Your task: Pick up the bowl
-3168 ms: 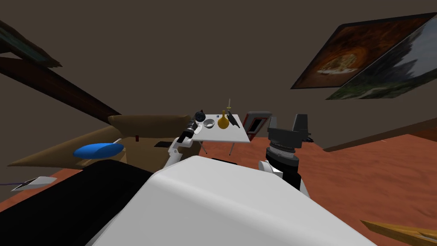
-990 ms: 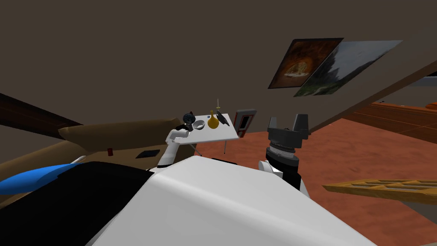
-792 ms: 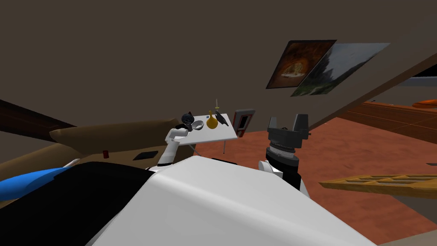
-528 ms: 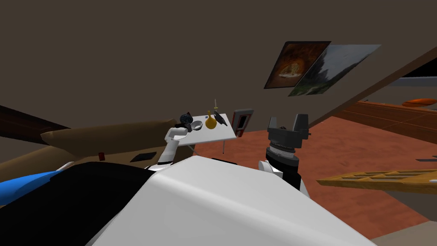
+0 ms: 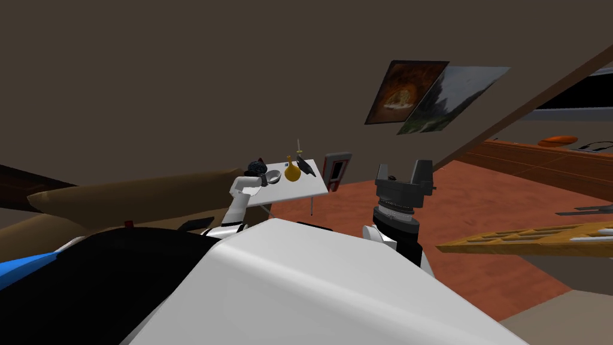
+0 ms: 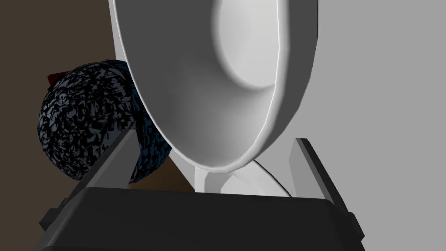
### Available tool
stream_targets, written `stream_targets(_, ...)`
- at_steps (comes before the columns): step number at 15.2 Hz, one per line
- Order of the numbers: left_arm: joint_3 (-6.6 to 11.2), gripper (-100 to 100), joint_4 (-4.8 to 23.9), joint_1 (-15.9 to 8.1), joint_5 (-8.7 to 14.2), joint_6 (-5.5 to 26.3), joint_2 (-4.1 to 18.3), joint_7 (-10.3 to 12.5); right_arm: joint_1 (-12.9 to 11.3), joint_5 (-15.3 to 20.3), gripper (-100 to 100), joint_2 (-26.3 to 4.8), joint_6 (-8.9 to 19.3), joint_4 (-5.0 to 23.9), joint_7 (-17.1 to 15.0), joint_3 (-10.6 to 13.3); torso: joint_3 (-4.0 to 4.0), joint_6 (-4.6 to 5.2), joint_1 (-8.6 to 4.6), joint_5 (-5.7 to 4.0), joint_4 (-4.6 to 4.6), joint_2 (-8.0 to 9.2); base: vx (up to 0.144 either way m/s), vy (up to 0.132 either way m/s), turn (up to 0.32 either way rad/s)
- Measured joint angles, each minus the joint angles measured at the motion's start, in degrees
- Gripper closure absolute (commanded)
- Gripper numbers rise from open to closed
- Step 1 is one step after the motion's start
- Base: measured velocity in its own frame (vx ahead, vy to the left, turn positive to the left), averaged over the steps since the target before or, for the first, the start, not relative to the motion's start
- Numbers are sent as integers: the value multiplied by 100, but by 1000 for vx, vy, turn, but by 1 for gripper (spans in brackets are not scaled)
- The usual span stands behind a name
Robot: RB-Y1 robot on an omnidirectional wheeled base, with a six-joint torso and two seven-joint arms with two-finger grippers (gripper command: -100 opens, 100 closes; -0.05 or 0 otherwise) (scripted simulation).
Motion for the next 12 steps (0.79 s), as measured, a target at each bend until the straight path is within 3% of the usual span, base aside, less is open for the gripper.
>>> stream_targets(12, 273, -100, 380, -435, 192, 1316, 203, 141, 0, 0, 0, 0, 0, 0, 0, 0, -1, -1, -4, -1, -1, -2, 10, -27, -61)
